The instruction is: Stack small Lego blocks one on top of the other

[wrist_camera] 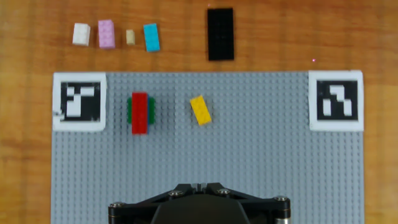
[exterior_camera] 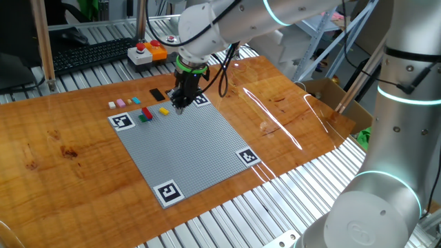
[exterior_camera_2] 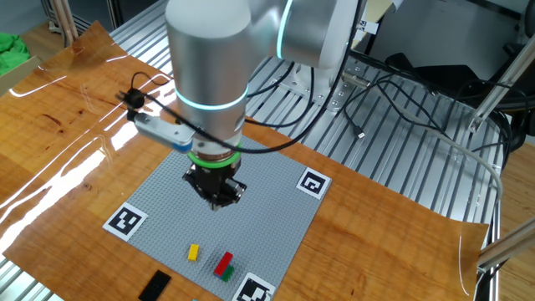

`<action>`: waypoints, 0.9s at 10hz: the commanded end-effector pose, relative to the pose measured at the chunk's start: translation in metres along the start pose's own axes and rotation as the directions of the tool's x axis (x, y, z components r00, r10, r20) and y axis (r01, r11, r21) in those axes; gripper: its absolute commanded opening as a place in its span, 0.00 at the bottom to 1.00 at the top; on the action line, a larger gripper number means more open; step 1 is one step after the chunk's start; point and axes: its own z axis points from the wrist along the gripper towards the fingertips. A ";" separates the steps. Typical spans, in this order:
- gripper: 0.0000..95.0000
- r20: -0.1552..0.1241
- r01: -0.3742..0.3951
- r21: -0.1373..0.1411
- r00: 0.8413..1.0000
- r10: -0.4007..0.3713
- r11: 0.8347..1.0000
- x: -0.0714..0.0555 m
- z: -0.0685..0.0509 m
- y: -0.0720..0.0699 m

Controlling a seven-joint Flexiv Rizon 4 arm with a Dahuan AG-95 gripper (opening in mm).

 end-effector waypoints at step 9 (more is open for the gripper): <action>0.00 -0.037 0.016 -0.016 0.999 -0.017 1.000 -0.002 0.002 0.000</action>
